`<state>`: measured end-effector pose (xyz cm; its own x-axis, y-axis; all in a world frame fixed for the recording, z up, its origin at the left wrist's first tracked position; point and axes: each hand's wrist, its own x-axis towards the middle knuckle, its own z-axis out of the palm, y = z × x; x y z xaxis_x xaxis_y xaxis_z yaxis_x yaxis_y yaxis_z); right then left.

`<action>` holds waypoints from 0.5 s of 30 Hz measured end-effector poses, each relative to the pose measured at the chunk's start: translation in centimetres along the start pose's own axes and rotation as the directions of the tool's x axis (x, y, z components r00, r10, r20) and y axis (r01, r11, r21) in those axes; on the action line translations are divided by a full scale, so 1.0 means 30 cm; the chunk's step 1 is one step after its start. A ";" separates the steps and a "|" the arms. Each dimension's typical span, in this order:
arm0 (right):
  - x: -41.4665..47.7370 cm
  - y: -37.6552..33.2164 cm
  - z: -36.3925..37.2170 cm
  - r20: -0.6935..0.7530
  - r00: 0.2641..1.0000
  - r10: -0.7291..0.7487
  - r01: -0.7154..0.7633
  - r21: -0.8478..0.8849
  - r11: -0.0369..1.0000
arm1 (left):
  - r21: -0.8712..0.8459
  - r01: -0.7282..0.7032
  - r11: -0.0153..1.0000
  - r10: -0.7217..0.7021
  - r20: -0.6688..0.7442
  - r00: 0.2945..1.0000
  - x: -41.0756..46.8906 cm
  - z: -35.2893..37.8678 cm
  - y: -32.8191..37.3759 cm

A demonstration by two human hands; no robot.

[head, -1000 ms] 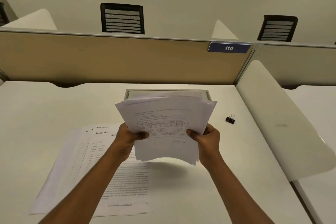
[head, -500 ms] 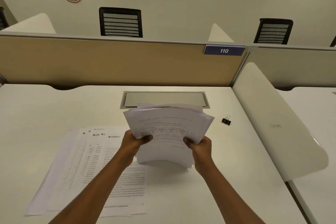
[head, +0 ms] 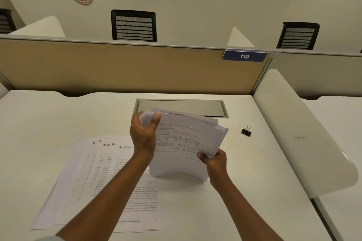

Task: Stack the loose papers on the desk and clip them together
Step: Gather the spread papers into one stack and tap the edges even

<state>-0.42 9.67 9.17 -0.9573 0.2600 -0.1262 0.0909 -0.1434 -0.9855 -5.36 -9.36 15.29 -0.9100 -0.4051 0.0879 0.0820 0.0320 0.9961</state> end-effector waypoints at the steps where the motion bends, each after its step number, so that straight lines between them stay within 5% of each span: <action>1: 0.002 0.002 -0.001 0.000 1.000 -0.002 0.002 0.003 1.000 | 0.038 0.002 0.999 0.000 -0.051 0.999 0.008 0.017 0.026; 6: 0.015 0.006 -0.009 0.013 1.000 -0.006 0.006 0.015 1.000 | 0.172 0.122 0.977 -0.081 -0.226 0.971 0.029 0.086 0.104; 15: 0.032 0.005 -0.023 0.076 0.997 -0.025 0.024 0.020 1.000 | 0.228 0.192 0.954 -0.129 -0.264 0.956 0.027 0.099 0.118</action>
<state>-1.13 10.55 8.83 -0.9773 0.1907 -0.0921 0.0625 -0.1559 -0.9858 -7.01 -6.85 18.91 -0.7732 -0.6325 -0.0460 -0.1896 0.1613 0.9685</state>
